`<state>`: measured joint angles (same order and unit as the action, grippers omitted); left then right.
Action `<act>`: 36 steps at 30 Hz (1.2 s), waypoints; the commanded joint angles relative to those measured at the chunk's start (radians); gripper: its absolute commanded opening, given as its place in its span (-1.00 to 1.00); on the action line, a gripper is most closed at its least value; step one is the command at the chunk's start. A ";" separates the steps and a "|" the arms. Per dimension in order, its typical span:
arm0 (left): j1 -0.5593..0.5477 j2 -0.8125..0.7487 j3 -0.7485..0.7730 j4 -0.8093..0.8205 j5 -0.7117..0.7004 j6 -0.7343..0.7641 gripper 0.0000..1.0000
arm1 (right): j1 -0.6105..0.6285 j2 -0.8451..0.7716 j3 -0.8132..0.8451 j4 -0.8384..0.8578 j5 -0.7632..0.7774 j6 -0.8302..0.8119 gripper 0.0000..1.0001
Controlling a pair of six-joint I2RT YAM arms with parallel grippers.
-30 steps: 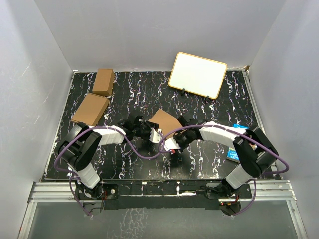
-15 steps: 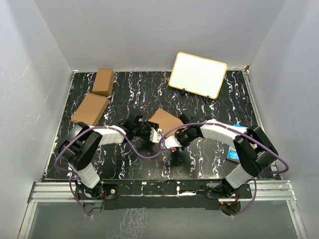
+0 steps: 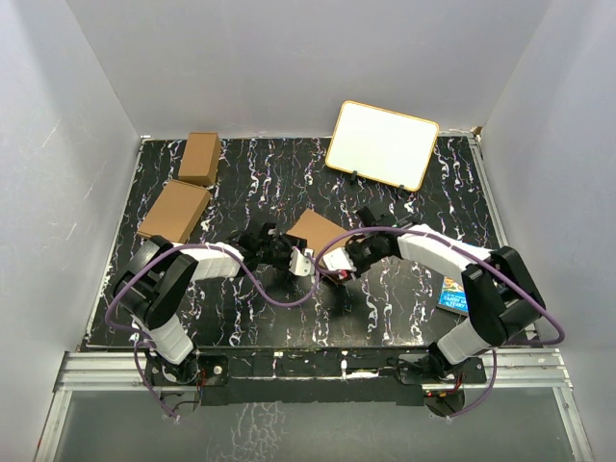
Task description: Fold the paper box
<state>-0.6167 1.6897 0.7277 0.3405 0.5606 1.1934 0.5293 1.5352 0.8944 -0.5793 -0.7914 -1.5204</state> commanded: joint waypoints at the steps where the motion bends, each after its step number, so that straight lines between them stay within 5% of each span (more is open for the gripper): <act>1: -0.009 0.027 -0.005 -0.123 0.050 -0.015 -0.15 | -0.098 -0.064 0.046 -0.054 -0.132 -0.072 -0.42; 9: -0.009 0.027 -0.003 -0.126 0.050 -0.015 -0.15 | -0.126 -0.049 -0.041 -0.092 -0.125 -0.192 -0.36; 36: -0.009 0.030 -0.001 -0.130 0.057 -0.017 -0.15 | -0.057 -0.005 -0.103 0.045 -0.048 -0.131 -0.61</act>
<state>-0.6167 1.6909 0.7315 0.3344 0.5613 1.1934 0.4629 1.5295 0.8005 -0.6086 -0.8288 -1.6493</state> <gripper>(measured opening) 0.431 0.199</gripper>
